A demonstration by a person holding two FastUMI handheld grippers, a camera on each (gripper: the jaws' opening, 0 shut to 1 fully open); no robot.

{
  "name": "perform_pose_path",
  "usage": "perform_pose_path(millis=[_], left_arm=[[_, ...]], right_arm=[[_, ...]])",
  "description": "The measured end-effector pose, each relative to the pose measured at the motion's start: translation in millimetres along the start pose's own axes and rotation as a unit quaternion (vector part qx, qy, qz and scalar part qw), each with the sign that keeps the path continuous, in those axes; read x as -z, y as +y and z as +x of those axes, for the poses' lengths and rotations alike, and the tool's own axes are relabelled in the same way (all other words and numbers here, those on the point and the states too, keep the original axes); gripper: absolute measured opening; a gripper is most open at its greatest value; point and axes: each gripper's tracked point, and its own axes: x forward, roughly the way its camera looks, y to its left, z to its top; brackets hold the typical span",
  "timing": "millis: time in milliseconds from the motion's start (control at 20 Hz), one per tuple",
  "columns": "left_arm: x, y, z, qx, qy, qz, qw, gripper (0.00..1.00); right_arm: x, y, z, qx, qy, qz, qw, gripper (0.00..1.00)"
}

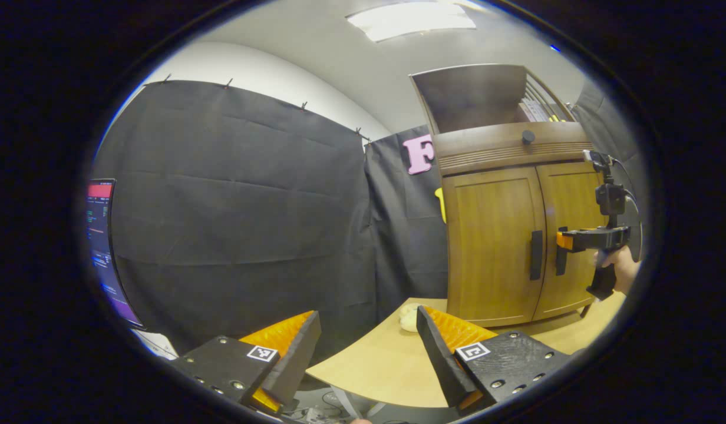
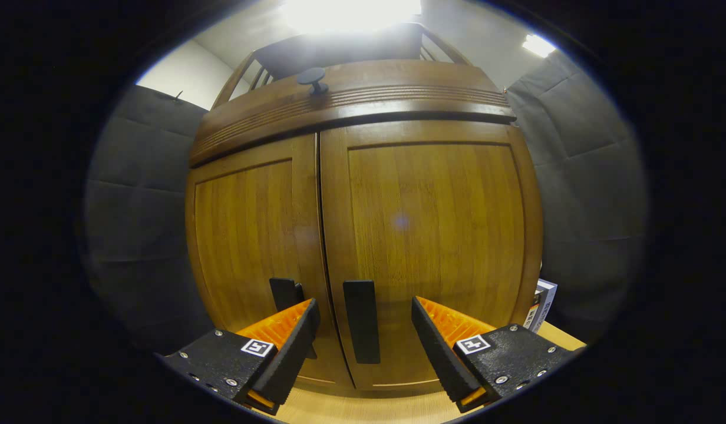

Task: Open the right door of the double-door shoe cabinet with the right hand, and open the left door with the left hand.

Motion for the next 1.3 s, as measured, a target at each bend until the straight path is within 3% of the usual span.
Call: perform_pose_path(millis=[100, 150, 250, 300, 350, 650, 850, 1000, 1300], left_arm=[[1.0, 0.9, 0.0, -0.009, 0.004, 0.000, 1.000, 0.99], [1.5, 0.9, 0.0, -0.011, 0.005, 0.000, 1.000, 0.94], [1.6, 2.7, -0.9, -0.015, 0.006, 0.001, 1.000, 0.94], [1.8, 2.8, -2.0, -0.017, 0.007, 0.002, 1.000, 0.99], [1.1, 2.9, -2.4, -0.017, 0.007, 0.003, 1.000, 0.94], [-1.0, 2.7, -1.9, -0.014, 0.004, 0.010, 1.000, 0.99], [-1.7, 0.7, -0.8, -0.005, 0.006, 0.011, 1.000, 0.99], [-1.7, -0.8, -0.2, 0.004, 0.005, 0.005, 1.000, 0.99], [-5.9, -2.9, 1.3, 0.023, -0.003, 0.004, 1.000, 0.93]], right_arm=[[7.6, 2.0, 9.9, -0.002, 0.009, -0.006, 1.000, 0.92], [12.0, 2.3, 14.1, -0.002, 0.014, -0.008, 1.000, 0.89], [20.6, 0.8, 22.8, -0.004, 0.020, -0.007, 1.000, 0.88], [23.1, 0.3, 27.3, -0.005, 0.021, -0.007, 1.000, 0.84], [25.8, 1.1, 30.6, -0.007, 0.023, -0.009, 1.000, 0.81], [40.3, -0.1, 41.2, -0.007, 0.030, -0.012, 0.999, 0.66], [41.3, -1.4, 43.4, 0.003, 0.029, 0.007, 1.000, 0.36], [41.8, -1.1, 39.1, -0.006, 0.038, 0.011, 0.999, 0.24], [38.8, 0.1, 23.9, -0.019, 0.040, 0.009, 0.999, 0.23]])
